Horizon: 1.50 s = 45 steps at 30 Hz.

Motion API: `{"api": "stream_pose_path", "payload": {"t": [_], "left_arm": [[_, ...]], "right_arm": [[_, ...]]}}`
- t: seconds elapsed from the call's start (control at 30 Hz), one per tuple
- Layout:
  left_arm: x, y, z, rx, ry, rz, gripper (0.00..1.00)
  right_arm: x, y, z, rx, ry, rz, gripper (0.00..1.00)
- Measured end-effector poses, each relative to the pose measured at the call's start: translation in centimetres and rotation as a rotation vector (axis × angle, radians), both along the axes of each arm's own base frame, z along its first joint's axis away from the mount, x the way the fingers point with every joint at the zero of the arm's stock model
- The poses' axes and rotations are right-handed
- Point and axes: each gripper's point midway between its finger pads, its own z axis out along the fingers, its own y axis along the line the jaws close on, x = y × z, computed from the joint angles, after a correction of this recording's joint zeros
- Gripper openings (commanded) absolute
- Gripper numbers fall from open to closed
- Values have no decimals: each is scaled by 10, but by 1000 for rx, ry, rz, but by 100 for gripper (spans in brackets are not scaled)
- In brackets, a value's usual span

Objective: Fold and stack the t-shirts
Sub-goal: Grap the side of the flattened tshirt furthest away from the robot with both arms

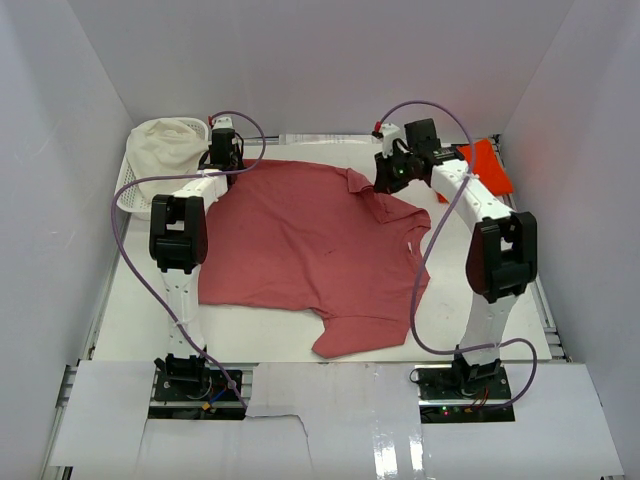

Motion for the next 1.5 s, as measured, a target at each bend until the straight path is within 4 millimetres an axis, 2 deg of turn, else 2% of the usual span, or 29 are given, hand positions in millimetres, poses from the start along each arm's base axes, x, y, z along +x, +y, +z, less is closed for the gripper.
{"api": "stream_pose_path", "payload": {"t": [0.1, 0.17, 0.33, 0.6, 0.8, 0.97, 1.13, 1.2, 1.23, 1.3, 1.33, 1.37, 1.43, 1.47, 1.5], "left_arm": [[0, 1, 0, 4, 0, 2, 0], [0, 1, 0, 5, 0, 3, 0], [0, 1, 0, 6, 0, 3, 0], [0, 2, 0, 12, 0, 5, 0], [0, 3, 0, 18, 1, 5, 0], [0, 3, 0, 20, 1, 9, 0], [0, 5, 1, 25, 0, 15, 0], [0, 5, 1, 27, 1, 18, 0], [0, 6, 1, 30, 0, 19, 0], [0, 6, 1, 31, 0, 19, 0], [0, 6, 1, 31, 1, 18, 0], [0, 6, 1, 31, 1, 18, 0], [0, 6, 1, 31, 0, 18, 0], [0, 6, 1, 31, 0, 19, 0], [-1, 6, 1, 32, 1, 18, 0]], "right_arm": [[8, -13, 14, -44, -167, 3, 8], [12, -17, 17, -85, -279, 24, 8], [22, -11, 2, -173, -407, 97, 8], [46, -10, -23, -276, -480, 197, 8], [58, -18, -21, -408, -581, 250, 8], [55, -18, -28, -454, -613, 302, 8], [43, -12, -31, -460, -562, 418, 8], [43, -5, -23, -442, -533, 472, 8], [48, 3, -12, -415, -536, 494, 8], [50, 11, -1, -375, -522, 508, 8], [57, 13, 8, -350, -512, 473, 8], [67, 16, 16, -305, -475, 380, 8], [100, 20, 47, -137, -407, 164, 8], [122, 22, 69, 49, -362, 39, 8], [134, 13, 78, 179, -308, -48, 8]]}}
